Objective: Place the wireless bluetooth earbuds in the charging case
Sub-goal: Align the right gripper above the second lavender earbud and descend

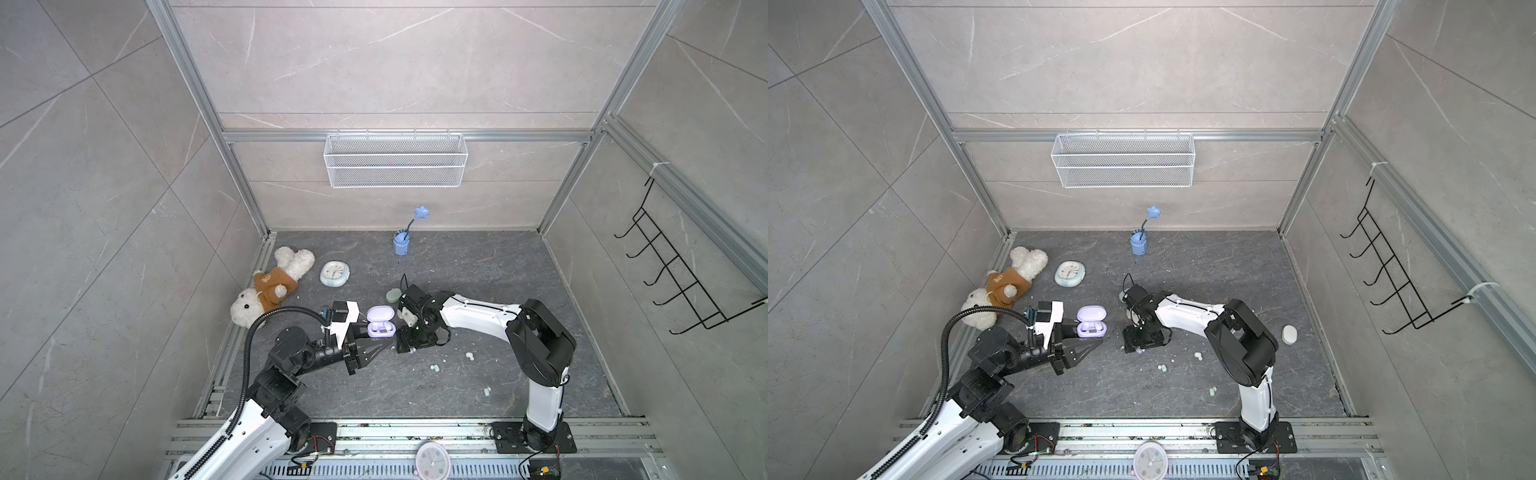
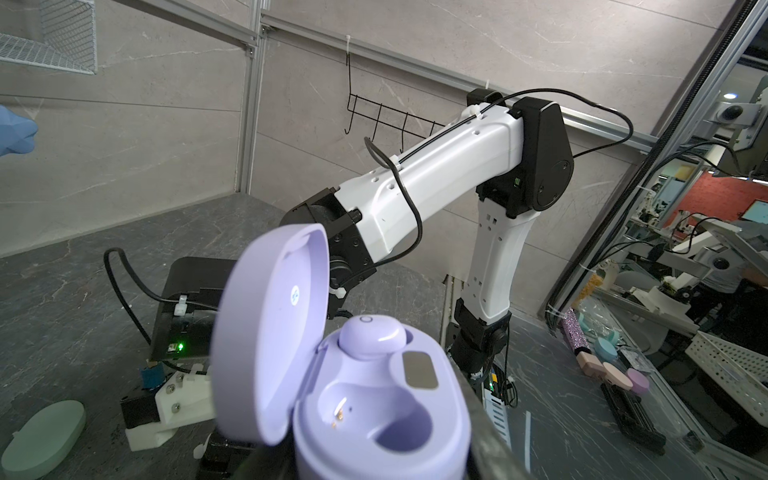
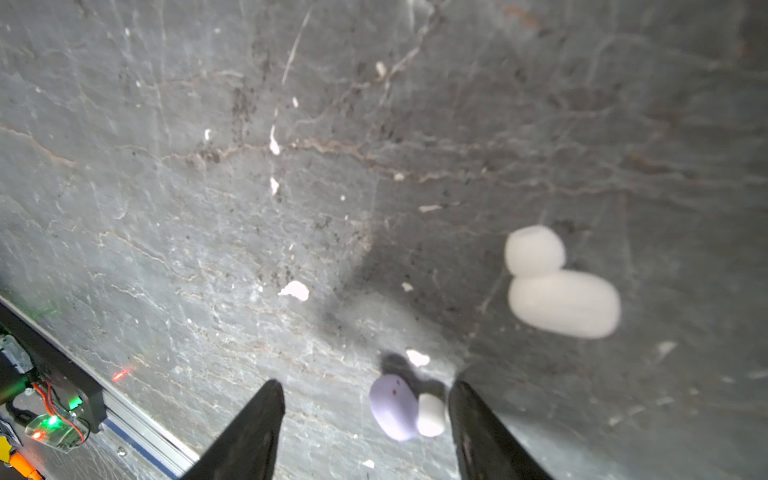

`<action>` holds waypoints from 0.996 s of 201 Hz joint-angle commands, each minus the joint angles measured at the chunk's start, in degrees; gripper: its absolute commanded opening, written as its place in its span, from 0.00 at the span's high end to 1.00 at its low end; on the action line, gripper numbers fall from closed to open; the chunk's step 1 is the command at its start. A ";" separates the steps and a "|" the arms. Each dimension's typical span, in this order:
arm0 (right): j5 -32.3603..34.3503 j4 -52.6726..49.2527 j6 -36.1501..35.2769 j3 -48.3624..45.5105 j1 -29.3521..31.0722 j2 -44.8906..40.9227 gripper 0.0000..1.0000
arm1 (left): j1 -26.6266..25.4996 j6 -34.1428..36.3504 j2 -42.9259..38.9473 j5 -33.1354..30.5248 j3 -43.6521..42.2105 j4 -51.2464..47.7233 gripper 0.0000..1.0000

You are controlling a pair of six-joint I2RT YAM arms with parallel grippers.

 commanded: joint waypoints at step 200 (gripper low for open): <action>15.92 -8.86 8.84 3.46 4.22 -2.37 0.48 | -0.24 1.79 -1.42 -0.70 0.84 0.31 0.74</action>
